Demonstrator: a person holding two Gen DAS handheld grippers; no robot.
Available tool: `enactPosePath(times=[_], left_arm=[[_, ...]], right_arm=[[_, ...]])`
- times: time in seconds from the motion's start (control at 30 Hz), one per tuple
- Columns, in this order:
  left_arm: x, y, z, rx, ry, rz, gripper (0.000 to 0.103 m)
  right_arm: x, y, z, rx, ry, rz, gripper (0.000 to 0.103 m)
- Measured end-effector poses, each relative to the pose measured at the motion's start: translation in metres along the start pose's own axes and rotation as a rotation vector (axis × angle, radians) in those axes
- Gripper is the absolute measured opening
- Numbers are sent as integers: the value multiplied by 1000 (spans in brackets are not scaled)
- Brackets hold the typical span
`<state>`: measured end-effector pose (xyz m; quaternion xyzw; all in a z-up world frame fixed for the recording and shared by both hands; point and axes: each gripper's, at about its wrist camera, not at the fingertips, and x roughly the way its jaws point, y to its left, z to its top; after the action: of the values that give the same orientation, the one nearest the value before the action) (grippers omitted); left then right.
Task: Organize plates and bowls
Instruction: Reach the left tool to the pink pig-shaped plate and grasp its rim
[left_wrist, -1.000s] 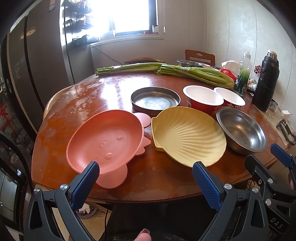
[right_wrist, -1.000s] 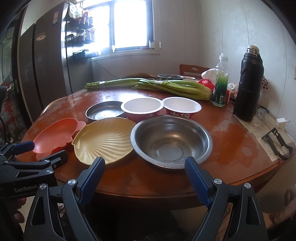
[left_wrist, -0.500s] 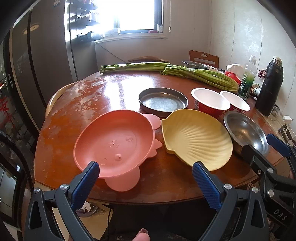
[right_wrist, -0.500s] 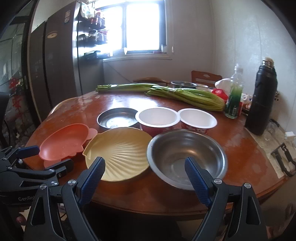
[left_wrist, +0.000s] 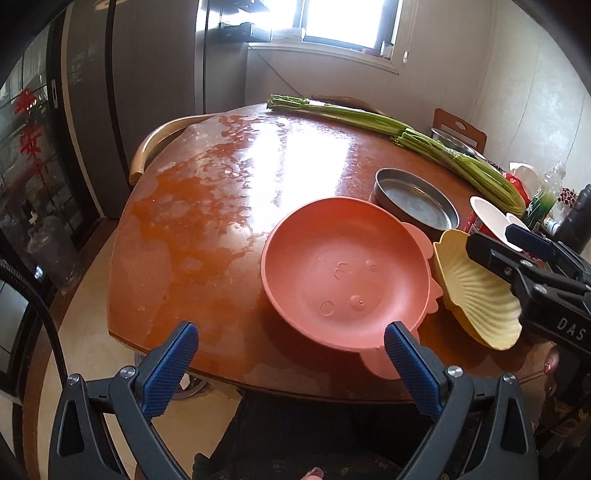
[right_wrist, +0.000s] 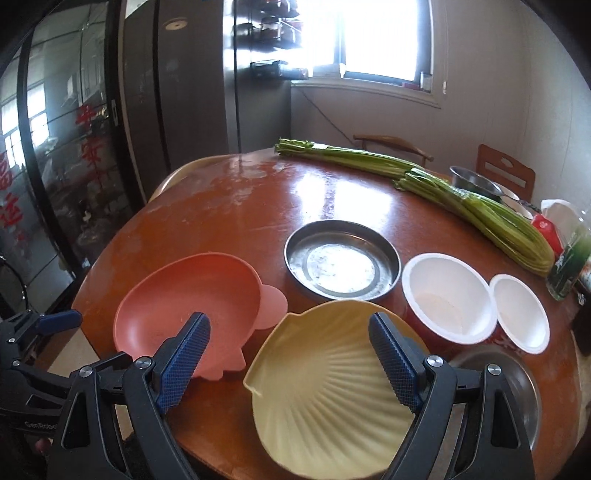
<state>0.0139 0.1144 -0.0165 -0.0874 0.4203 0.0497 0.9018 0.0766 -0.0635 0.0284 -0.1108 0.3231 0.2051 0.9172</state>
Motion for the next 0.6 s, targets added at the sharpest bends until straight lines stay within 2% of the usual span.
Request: enactPosePath(times=[0.07, 0.13, 0.23, 0.3, 0.4, 0.5, 0.6], left_arm=[[7, 4, 2, -12, 15, -1, 101], [13, 7, 5, -31, 36, -31, 101], [19, 5, 8, -50, 45, -13, 101], [23, 3, 9, -61, 51, 6, 101], [29, 1, 11, -56, 55, 2, 101], [35, 0, 13, -61, 65, -36, 101], [41, -1, 15, -64, 68, -29, 101]], right_arm=[[16, 4, 6, -18, 19, -2, 88], [32, 3, 11, -15, 66, 44, 88], [52, 2, 18, -12, 117, 69, 88], [61, 3, 20, -23, 126, 46, 88], [73, 1, 23, -16, 148, 73, 88], [77, 0, 25, 3, 151, 117, 88], [78, 2, 25, 4, 151, 140, 82]])
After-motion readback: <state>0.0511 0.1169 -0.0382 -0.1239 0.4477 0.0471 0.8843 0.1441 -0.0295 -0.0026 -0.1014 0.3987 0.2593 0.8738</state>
